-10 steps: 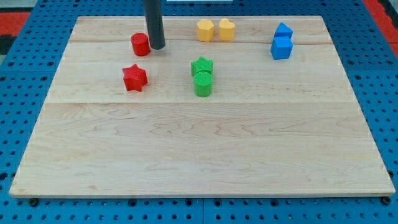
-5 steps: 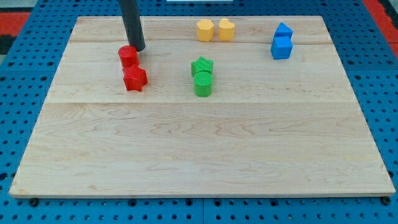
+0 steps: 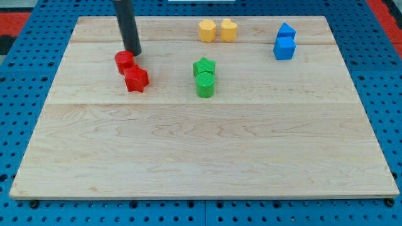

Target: Push the red blocks to the left center of the board

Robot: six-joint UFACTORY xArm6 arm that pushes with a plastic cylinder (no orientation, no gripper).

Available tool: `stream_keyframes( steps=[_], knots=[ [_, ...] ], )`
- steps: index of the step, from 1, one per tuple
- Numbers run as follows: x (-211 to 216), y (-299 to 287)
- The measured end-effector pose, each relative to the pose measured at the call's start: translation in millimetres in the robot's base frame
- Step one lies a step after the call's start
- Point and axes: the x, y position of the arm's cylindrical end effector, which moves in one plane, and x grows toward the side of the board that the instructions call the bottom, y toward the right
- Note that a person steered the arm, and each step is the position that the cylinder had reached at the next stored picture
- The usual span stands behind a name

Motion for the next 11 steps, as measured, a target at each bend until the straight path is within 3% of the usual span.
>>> stream_keyframes(
  steps=[2,4,7,10,11],
  knots=[
    [5.5,-20.9],
    [49.7,6.1],
    [63.3,50.0],
    [160.6,96.2],
    [167.6,76.0]
  ],
)
